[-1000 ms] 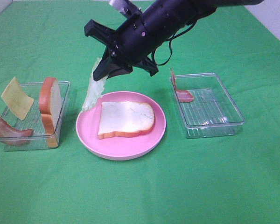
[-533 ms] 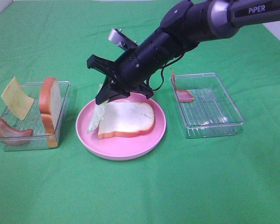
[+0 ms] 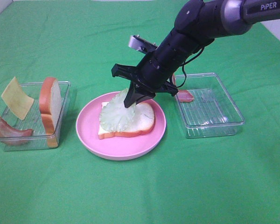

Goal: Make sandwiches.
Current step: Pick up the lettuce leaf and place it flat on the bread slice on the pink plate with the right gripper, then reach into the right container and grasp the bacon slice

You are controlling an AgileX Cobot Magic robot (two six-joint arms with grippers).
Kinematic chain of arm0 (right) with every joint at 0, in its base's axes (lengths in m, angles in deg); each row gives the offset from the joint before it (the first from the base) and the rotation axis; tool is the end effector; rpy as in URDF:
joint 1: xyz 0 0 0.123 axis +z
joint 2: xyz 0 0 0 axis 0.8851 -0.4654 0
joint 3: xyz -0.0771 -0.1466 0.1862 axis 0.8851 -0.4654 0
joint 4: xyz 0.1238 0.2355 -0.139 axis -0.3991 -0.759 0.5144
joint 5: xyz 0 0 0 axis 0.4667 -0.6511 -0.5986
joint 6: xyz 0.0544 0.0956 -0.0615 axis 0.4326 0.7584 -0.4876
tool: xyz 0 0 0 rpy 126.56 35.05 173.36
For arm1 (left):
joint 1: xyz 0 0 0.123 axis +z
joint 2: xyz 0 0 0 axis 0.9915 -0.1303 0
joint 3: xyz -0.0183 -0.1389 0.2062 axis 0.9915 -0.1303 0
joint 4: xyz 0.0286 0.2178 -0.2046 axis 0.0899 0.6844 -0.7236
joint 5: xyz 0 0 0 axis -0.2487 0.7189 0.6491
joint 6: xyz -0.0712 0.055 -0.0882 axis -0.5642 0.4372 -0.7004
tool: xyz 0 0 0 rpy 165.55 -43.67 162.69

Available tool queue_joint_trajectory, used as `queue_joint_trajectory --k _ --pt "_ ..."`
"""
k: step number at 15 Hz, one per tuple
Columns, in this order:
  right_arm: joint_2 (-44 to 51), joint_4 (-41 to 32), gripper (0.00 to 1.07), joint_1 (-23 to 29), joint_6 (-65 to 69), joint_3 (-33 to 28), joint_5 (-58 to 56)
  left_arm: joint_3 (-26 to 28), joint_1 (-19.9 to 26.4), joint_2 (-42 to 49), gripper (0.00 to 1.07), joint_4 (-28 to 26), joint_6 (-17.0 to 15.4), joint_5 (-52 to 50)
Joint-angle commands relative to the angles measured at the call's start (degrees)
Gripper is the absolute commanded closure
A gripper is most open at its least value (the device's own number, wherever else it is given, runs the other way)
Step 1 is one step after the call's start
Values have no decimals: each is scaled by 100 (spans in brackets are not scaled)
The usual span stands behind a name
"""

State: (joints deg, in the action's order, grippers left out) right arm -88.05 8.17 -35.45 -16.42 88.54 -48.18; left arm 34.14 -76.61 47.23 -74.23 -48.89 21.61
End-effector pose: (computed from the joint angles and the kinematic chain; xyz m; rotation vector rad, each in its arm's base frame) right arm 0.4101 0.2670 0.0507 -0.3787 2.8554 0.7772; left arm 0.1005 0.0024 0.2885 -0.0662 2.0482 -0.0015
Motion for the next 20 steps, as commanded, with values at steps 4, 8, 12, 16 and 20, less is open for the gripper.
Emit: queue_joint_trajectory --k 4,8,12,16,20 --pt "103 40 49 -6 74 23 -172 -17 17 86 4 -11 17 -80" --pt "550 968 18 -6 464 23 -332 -17 17 86 4 -11 17 -80" --pt "1129 2131 18 -6 1003 23 -1232 -17 17 86 4 0 17 -80" --pt "1060 3421 18 -17 1392 865 -1977 -17 17 86 4 6 17 -80" --pt "52 3816 18 -23 1558 2710 -2664 -17 17 86 4 6 17 -80"
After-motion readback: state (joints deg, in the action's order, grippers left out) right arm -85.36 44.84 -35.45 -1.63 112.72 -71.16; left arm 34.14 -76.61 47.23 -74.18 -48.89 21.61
